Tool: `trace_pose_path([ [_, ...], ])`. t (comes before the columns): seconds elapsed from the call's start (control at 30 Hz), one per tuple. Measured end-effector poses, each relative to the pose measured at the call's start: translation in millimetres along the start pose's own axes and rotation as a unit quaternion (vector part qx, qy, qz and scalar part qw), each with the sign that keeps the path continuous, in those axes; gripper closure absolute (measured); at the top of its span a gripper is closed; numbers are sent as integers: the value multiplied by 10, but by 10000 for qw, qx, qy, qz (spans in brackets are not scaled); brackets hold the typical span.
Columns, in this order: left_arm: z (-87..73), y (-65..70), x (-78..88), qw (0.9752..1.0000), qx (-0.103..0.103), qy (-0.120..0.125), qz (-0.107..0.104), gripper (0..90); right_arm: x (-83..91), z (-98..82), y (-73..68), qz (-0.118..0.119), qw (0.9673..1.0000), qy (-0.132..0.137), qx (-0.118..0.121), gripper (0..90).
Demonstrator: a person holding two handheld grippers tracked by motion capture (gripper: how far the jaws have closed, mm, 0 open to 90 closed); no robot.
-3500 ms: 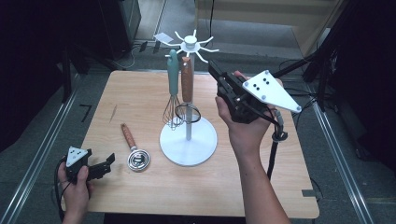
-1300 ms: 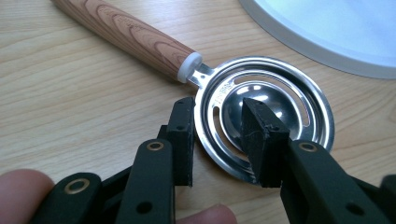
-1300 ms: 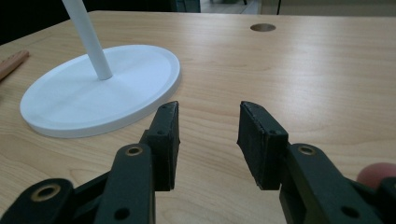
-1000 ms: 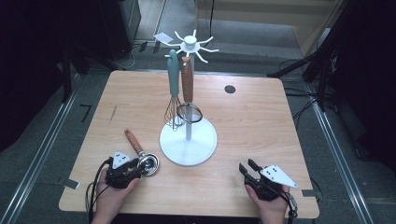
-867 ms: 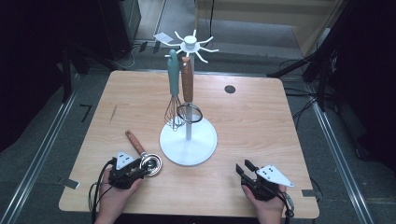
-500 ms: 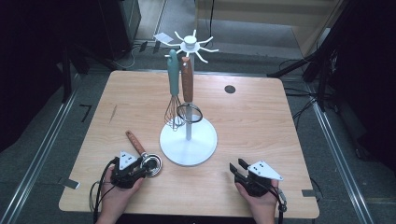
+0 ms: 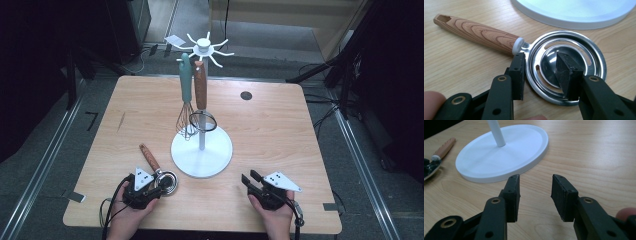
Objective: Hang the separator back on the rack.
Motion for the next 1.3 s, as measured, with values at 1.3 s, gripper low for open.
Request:
trace_pose_path([
  [1.3,7,657,-14,9967,-182,-15,-785,551,-113,7,-495,646,9969,-111,442,586],
])
Point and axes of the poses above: each handheld gripper's, and its own axes: x roughly backward along the jaws, z roughly out of its top, y roughly to its right, the point moved 1 cm from there along -x, roughly forward along the jaws
